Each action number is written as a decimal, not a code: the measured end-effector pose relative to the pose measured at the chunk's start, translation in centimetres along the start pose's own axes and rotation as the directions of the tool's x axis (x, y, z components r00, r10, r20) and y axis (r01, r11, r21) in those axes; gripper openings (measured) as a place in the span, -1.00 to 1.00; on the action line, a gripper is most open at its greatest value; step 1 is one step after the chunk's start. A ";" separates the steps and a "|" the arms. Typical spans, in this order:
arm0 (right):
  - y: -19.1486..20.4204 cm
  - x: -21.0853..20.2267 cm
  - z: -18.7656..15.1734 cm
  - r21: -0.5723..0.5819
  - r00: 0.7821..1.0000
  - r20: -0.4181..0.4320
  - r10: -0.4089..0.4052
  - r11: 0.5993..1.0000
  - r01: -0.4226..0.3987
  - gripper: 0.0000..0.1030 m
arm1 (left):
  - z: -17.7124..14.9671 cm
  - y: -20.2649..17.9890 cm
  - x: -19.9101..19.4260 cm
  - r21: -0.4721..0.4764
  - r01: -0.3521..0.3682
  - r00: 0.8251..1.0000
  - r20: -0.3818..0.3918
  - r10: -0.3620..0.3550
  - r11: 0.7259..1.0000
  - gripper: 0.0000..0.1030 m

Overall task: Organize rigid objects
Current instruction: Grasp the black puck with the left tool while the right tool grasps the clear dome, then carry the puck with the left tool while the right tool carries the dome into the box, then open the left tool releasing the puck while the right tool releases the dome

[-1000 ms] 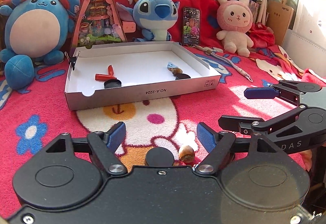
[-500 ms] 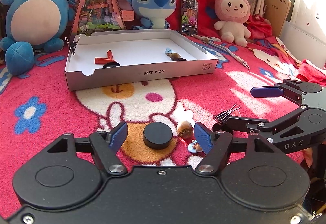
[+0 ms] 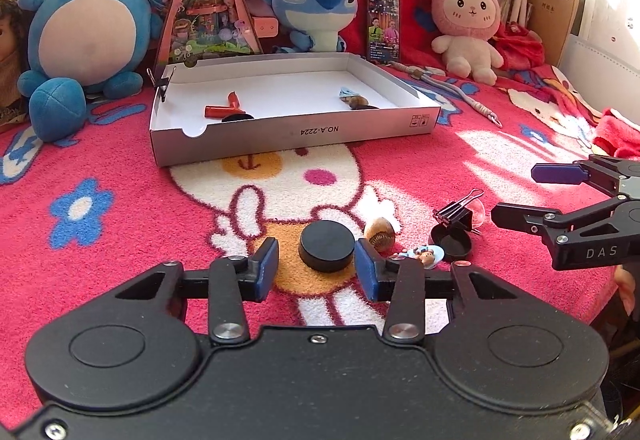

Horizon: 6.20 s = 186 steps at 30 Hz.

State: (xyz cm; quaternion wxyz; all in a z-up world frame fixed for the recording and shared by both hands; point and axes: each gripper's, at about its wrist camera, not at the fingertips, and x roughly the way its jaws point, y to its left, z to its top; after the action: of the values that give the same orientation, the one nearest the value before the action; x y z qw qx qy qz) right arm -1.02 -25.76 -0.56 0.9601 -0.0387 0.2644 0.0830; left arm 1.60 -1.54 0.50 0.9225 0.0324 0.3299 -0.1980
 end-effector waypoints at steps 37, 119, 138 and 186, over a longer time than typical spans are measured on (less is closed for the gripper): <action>2.6 2.7 0.5 -0.039 0.998 -0.056 -0.033 0.999 0.031 -0.05 | 0.1 -0.5 1.8 0.006 -0.060 0.998 0.022 0.060 0.998 -0.32; -2.4 23.9 15.4 0.259 0.981 -0.194 0.020 0.965 0.031 -0.35 | 17.4 9.2 20.8 -0.301 -0.174 0.985 -0.066 0.162 0.937 -0.40; -2.3 23.4 14.9 0.244 0.982 -0.190 0.012 0.969 0.035 -0.36 | 17.1 8.8 20.3 -0.239 -0.228 0.973 -0.086 0.213 0.944 -0.40; -1.1 22.1 14.1 0.182 0.987 -0.158 -0.013 0.982 0.042 0.50 | 16.1 8.4 18.8 -0.237 -0.202 0.979 -0.061 0.192 0.950 0.40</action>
State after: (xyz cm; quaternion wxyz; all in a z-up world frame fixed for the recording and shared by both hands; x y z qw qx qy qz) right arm 24.96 -22.09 0.18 0.9369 0.0403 0.3447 0.0418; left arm 27.68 -3.33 0.72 0.9283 -0.0438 0.3639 -0.0627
